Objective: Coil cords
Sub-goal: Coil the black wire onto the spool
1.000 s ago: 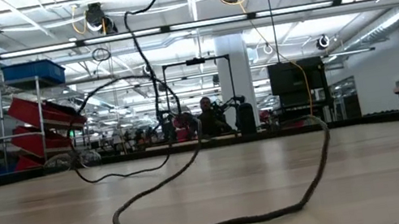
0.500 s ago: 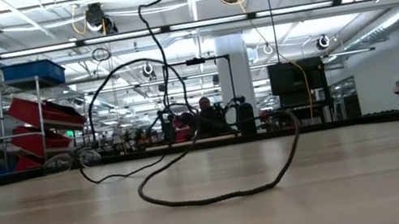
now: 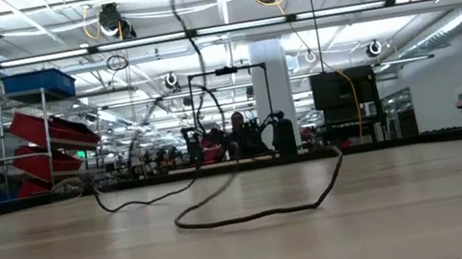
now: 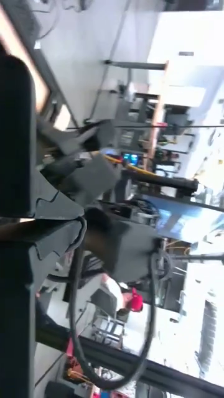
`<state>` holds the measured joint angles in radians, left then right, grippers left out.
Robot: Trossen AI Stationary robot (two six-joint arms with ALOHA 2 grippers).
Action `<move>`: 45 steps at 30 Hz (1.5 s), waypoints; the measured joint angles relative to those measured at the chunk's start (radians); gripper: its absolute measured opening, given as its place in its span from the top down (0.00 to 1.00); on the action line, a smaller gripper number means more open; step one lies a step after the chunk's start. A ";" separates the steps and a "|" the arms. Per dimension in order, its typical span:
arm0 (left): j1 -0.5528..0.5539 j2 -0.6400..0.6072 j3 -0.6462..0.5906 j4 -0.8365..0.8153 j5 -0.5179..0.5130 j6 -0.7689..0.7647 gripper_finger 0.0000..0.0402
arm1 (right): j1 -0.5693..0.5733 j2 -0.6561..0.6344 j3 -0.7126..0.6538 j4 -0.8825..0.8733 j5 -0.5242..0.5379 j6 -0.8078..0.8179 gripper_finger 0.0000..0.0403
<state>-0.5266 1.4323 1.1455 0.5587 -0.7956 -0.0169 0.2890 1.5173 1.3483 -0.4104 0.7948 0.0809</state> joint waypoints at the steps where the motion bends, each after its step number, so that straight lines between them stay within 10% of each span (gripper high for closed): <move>1: -0.004 -0.002 0.001 0.010 -0.001 0.023 1.00 | 0.000 0.000 0.000 -0.002 -0.013 0.001 1.00; 11: -0.044 -0.018 0.090 0.000 -0.132 0.264 1.00 | 0.008 0.000 0.000 -0.044 -0.104 0.054 1.00; 28: -0.043 0.064 0.120 -0.083 -0.073 0.186 1.00 | 0.034 0.000 0.000 -0.046 -0.154 0.061 1.00; 36: -0.173 0.064 0.120 -0.228 -0.325 0.179 1.00 | 0.062 -0.027 0.000 -0.057 -0.173 0.058 1.00; 45: -0.265 0.064 0.119 -0.421 -0.354 -0.017 0.76 | 0.126 -0.074 0.000 -0.049 -0.176 0.076 1.00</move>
<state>-0.7918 1.4960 1.2648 0.1378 -1.1496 -0.0343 0.4153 1.4438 1.3483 -0.4596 0.6189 0.1566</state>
